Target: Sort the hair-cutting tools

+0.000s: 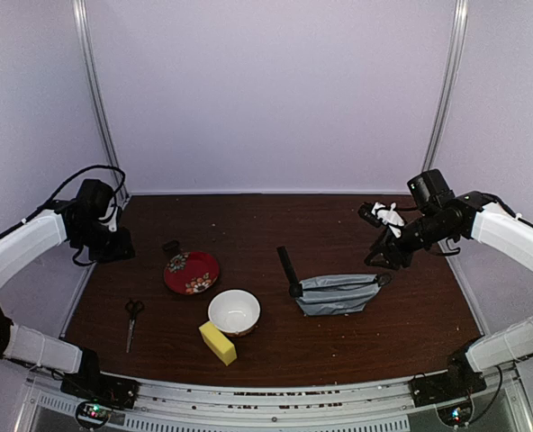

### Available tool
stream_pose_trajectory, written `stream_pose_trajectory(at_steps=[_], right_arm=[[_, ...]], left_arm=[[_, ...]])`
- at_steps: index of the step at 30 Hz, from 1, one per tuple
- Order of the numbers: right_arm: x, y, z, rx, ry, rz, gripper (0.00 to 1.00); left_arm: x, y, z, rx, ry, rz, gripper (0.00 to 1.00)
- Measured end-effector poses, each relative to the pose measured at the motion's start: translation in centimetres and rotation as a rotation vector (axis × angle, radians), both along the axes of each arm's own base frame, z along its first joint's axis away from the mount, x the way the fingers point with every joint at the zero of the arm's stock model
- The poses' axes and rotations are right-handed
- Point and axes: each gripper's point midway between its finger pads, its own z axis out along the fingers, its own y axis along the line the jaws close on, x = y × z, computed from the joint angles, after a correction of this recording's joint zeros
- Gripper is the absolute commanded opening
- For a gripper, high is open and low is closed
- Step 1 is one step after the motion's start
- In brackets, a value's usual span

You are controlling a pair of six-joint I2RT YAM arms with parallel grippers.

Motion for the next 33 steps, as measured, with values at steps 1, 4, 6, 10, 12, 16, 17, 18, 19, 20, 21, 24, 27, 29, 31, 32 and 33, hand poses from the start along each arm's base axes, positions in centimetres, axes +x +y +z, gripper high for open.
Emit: stream_pose_trajectory(at_steps=[1, 4, 6, 10, 12, 16, 17, 18, 19, 20, 21, 24, 27, 29, 31, 32, 33], right_arm=[[0.0, 0.0, 0.0, 0.000, 0.001, 0.001, 0.46], [-0.1, 0.2, 0.0, 0.005, 0.005, 0.007, 0.46], [-0.2, 0.2, 0.0, 0.005, 0.005, 0.011, 0.46], [-0.3, 0.5, -0.3, 0.000, 0.011, 0.023, 0.46], [-0.3, 0.5, -0.3, 0.000, 0.012, 0.024, 0.46], [-0.3, 0.5, -0.3, 0.000, 0.012, 0.025, 0.46], [-0.3, 0.5, -0.3, 0.000, 0.011, 0.025, 0.46], [-0.3, 0.5, -0.3, -0.001, 0.010, 0.026, 0.46], [-0.3, 0.5, -0.3, -0.001, 0.010, 0.027, 0.46], [-0.3, 0.5, -0.3, -0.002, 0.009, 0.028, 0.46], [-0.3, 0.5, -0.3, -0.003, 0.008, 0.030, 0.46], [-0.4, 0.5, -0.4, -0.006, 0.008, 0.035, 0.46], [-0.4, 0.5, -0.4, -0.008, 0.006, 0.039, 0.46], [-0.4, 0.4, -0.4, -0.010, 0.004, 0.041, 0.46], [-0.4, 0.4, -0.4, -0.010, 0.004, 0.042, 0.46], [-0.4, 0.4, -0.4, -0.011, 0.003, 0.044, 0.46], [-0.4, 0.4, -0.4, -0.011, 0.003, 0.044, 0.46]], left_arm=[[-1.0, 0.3, -0.9, 0.013, 0.034, 0.004, 0.38], [-3.2, 1.0, -3.4, 0.053, 0.140, 0.005, 0.34], [-4.2, 1.3, -4.4, 0.071, 0.188, -0.001, 0.33], [-4.9, 1.7, -5.7, 0.097, 0.247, 0.000, 0.32], [-5.1, 1.9, -6.5, 0.112, 0.283, 0.004, 0.32], [-5.5, 2.0, -8.6, 0.128, 0.370, 0.003, 0.29], [-5.6, 2.0, -8.9, 0.132, 0.386, 0.002, 0.29], [-5.7, 2.1, -9.2, 0.136, 0.398, 0.002, 0.29], [-5.7, 2.2, -9.4, 0.142, 0.406, 0.004, 0.28], [-5.8, 2.4, -9.6, 0.153, 0.413, 0.007, 0.29], [-5.8, 2.5, -9.7, 0.160, 0.417, 0.009, 0.28], [-5.9, 2.7, -10.2, 0.171, 0.436, 0.013, 0.28], [-6.4, 2.7, -10.9, 0.172, 0.463, 0.020, 0.28], [-7.0, 2.8, -11.5, 0.174, 0.485, 0.023, 0.28], [-7.6, 2.9, -12.1, 0.174, 0.505, 0.025, 0.28], [-8.0, 2.9, -12.5, 0.174, 0.519, 0.027, 0.28], [-8.4, 2.9, -12.8, 0.175, 0.531, 0.028, 0.28]])
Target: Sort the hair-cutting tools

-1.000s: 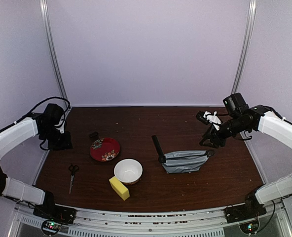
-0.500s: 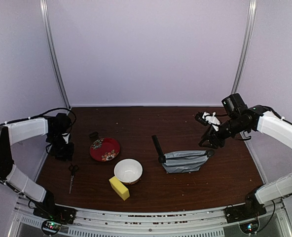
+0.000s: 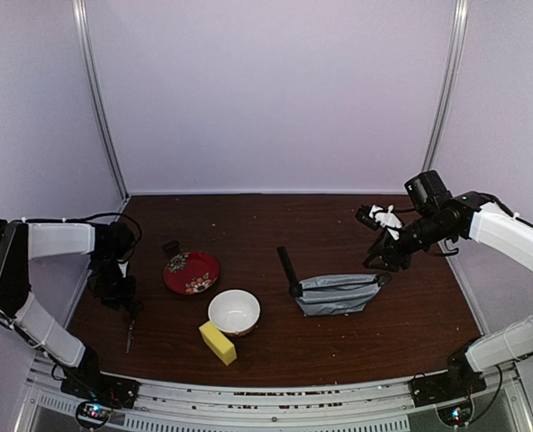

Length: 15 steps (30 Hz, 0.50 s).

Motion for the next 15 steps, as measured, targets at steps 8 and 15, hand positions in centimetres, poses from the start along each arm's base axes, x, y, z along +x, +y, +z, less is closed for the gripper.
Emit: stream_pose_trajectory(at_steps=[8, 15], right_arm=[[-0.2, 0.1, 0.0, -0.002, 0.001, 0.008, 0.46], [-0.2, 0.1, -0.1, -0.005, 0.002, 0.012, 0.46]], left_arm=[[0.5, 0.3, -0.7, 0.023, 0.016, 0.001, 0.26], [0.8, 0.3, -0.7, 0.023, 0.008, 0.002, 0.25]])
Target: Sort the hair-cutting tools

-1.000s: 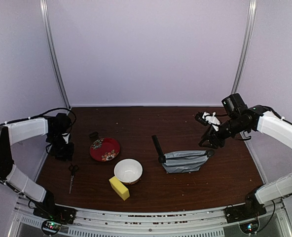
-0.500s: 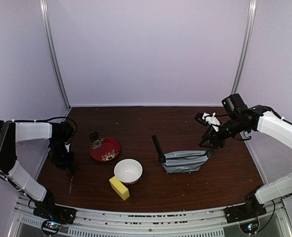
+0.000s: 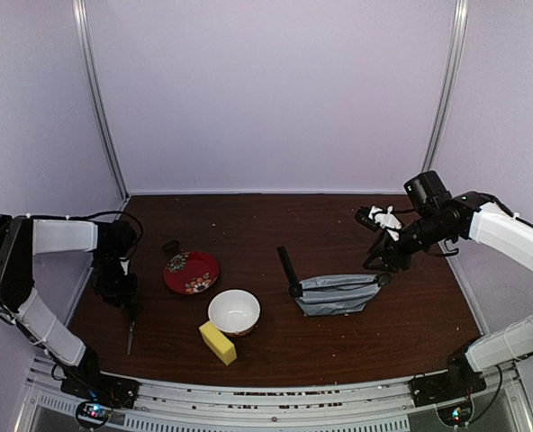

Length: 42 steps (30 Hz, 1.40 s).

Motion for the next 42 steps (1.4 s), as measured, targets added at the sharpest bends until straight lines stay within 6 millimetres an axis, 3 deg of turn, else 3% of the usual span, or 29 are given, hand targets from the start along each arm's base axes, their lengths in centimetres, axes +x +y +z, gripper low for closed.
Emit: stream_pose_trajectory(at_steps=[5, 12, 18, 25, 28, 31, 33, 36, 39, 42], right_arm=[[-0.1, 0.0, -0.1, -0.003, 0.004, 0.001, 0.46], [-0.1, -0.1, -0.1, -0.004, 0.005, 0.003, 0.46], [-0.2, -0.1, -0.1, -0.007, 0.006, 0.005, 0.46], [-0.2, -0.1, -0.2, -0.007, 0.007, 0.006, 0.46], [-0.3, 0.0, -0.2, -0.007, 0.010, 0.005, 0.47], [-0.2, 0.1, 0.3, -0.001, 0.012, -0.008, 0.48], [0.2, 0.3, 1.4, 0.011, -0.001, -0.022, 0.49], [1.1, 1.4, 4.8, 0.048, -0.054, -0.033, 0.50], [1.7, 3.3, 8.2, 0.106, -0.096, -0.031, 0.51], [2.2, 5.9, 10.2, 0.152, -0.092, -0.026, 0.52]], left_arm=[[0.6, 0.0, 1.4, -0.002, -0.063, 0.001, 0.23], [-0.3, 0.1, -0.4, 0.004, 0.017, 0.000, 0.18], [-0.3, -0.1, -0.5, -0.004, 0.018, -0.001, 0.00], [-0.1, -0.4, 0.3, -0.021, -0.006, -0.011, 0.00], [0.9, -0.9, 2.9, -0.042, -0.094, -0.020, 0.00], [3.0, -2.0, 7.9, -0.092, -0.264, -0.038, 0.00], [4.2, -3.0, 11.3, -0.130, -0.375, -0.052, 0.00], [5.3, -4.9, 15.9, -0.197, -0.518, -0.078, 0.00], [5.6, -7.0, 18.1, -0.263, -0.589, -0.094, 0.00], [5.9, -9.6, 19.1, -0.344, -0.632, -0.097, 0.00]])
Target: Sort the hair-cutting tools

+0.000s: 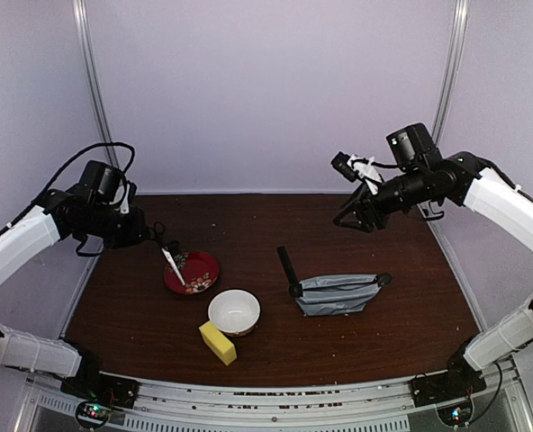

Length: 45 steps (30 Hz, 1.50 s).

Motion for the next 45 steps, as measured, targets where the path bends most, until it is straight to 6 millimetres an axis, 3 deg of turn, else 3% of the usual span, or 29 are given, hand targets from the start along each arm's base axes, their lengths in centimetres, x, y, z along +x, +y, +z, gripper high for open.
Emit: stream_pose_trajectory(at_steps=[5, 9, 15, 22, 26, 35, 40, 41, 43, 45], right_arm=[[0.1, 5.7, 0.5, 0.006, 0.053, 0.064, 0.53], [-1.3, 10.2, 0.0, -0.008, 0.088, 0.140, 0.53], [-3.9, 13.7, -1.2, -0.038, 0.133, 0.194, 0.53], [-4.0, 14.2, -2.2, -0.069, 0.139, 0.164, 0.52], [-3.4, 14.1, -2.8, -0.091, 0.132, 0.134, 0.48], [-2.5, 14.4, -4.2, -0.117, 0.137, 0.099, 0.00], [-1.5, 13.9, -4.3, -0.129, 0.118, 0.062, 0.00], [-1.4, 13.9, -4.4, -0.132, 0.116, 0.059, 0.00], [-1.4, 13.9, -4.4, -0.136, 0.110, 0.057, 0.00], [-1.3, 13.8, -4.5, -0.144, 0.102, 0.060, 0.00]], left_arm=[[1.1, -5.5, 1.7, -0.170, -0.125, -0.030, 0.00], [2.0, -9.4, 3.0, -0.286, -0.176, -0.051, 0.00], [2.8, -14.1, 3.4, -0.392, -0.198, -0.068, 0.00], [3.0, -16.5, 6.0, -0.539, -0.260, -0.054, 0.00], [3.1, -17.4, 6.2, -0.573, -0.263, -0.054, 0.00], [3.0, -19.1, 4.9, -0.587, -0.227, -0.068, 0.00], [3.0, -19.3, 5.0, -0.599, -0.226, -0.068, 0.00], [3.0, -19.3, 5.0, -0.602, -0.226, -0.067, 0.01], [2.9, -19.4, 5.0, -0.605, -0.225, -0.071, 0.18], [2.7, -19.5, 5.0, -0.596, -0.227, -0.094, 0.27]])
